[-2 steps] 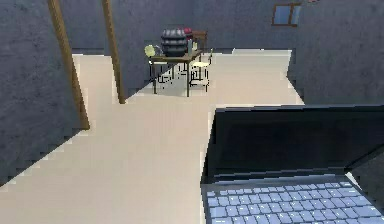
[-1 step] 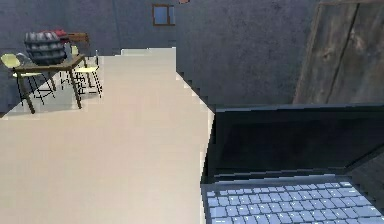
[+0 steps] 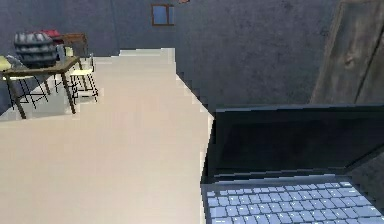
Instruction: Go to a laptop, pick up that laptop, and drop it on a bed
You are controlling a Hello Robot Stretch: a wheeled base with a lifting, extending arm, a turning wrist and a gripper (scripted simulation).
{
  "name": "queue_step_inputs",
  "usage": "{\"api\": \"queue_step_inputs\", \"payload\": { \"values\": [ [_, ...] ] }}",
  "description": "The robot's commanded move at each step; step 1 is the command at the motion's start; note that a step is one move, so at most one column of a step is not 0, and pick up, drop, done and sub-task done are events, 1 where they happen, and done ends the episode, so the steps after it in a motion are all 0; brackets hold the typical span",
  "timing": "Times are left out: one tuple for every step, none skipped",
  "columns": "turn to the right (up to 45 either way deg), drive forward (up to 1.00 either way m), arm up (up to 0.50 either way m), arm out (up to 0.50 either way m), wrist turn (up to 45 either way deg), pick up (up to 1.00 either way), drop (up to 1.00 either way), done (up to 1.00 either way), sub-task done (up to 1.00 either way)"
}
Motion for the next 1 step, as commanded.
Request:
{"api": "queue_step_inputs", "payload": {
  "values": [
    [-36.0,0.0,0.0,0.0,0.0,0.0,0.0,0.0,0.0]
  ]
}}
